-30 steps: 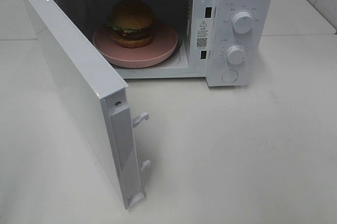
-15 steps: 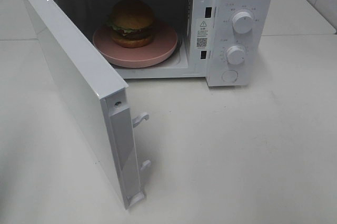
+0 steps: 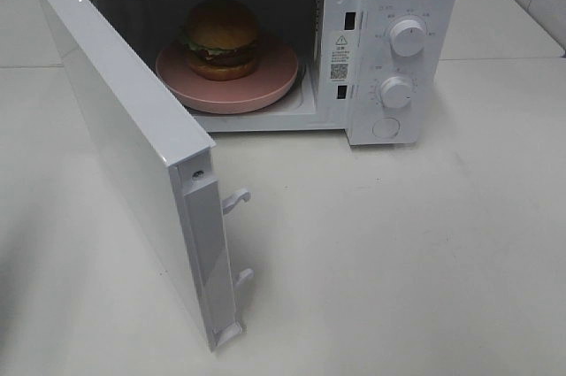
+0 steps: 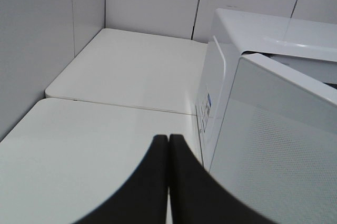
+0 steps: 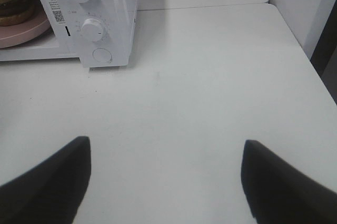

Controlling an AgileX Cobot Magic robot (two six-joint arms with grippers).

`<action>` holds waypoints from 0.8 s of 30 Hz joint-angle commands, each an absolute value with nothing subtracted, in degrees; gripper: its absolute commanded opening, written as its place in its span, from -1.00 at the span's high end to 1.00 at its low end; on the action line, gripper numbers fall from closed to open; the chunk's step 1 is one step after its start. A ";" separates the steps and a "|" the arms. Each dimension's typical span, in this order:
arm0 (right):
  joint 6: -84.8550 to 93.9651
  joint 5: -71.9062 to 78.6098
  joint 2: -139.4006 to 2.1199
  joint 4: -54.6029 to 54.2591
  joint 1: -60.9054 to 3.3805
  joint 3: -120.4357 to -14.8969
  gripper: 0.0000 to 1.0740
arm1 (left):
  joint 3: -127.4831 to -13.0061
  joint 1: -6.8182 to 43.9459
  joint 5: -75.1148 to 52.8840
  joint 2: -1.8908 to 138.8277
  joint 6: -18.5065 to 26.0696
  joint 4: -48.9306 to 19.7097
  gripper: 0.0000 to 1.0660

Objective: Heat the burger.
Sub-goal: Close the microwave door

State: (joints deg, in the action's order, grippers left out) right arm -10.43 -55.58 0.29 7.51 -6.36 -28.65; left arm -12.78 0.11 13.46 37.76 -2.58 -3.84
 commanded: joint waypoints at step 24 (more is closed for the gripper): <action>-10.60 -55.23 1.72 7.68 -6.02 -28.30 -0.41 | -13.06 0.69 52.02 77.23 -24.01 31.46 1.00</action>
